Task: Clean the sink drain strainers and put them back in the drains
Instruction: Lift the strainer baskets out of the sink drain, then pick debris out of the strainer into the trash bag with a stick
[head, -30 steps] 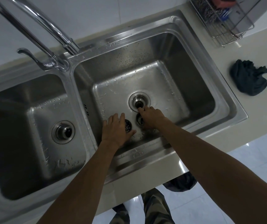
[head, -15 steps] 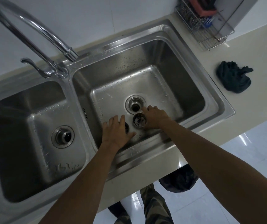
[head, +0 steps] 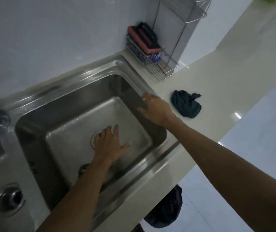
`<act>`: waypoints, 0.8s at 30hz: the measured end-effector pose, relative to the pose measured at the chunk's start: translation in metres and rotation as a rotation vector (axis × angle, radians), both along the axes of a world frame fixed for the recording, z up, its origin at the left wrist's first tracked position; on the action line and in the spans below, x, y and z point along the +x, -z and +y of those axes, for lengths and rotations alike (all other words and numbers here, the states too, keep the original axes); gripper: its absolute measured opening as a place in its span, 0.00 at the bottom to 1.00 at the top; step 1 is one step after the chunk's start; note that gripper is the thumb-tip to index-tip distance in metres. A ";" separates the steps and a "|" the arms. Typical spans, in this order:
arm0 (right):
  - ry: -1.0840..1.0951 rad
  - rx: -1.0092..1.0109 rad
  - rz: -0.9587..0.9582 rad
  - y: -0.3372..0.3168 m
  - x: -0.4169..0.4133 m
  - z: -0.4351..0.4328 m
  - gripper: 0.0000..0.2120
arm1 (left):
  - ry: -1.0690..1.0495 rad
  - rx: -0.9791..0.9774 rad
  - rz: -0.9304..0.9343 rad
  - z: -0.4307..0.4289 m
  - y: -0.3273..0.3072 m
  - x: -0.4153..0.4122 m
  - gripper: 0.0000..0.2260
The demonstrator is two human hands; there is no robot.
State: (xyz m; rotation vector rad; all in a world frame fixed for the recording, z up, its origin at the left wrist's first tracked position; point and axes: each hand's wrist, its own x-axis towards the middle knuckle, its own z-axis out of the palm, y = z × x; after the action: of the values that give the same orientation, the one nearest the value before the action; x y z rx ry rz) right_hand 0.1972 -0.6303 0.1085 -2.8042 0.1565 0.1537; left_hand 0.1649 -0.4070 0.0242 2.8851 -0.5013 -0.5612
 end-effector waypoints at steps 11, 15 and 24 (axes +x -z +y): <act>0.220 -0.093 -0.514 -0.030 0.043 -0.069 0.21 | 0.073 -0.257 -0.169 -0.133 -0.059 0.096 0.46; 0.246 -0.125 -0.393 -0.012 0.050 -0.090 0.33 | 0.092 -0.273 -0.218 -0.156 -0.066 0.114 0.45; 0.151 -0.188 -0.353 0.010 0.064 -0.104 0.18 | 0.087 -0.265 -0.177 -0.157 -0.061 0.113 0.44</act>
State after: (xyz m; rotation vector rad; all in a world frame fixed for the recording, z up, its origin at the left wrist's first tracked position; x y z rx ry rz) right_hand 0.2614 -0.7344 0.0982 -2.9333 0.3093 -0.4095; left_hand 0.2781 -0.5645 0.0848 2.6803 -0.6739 -0.2290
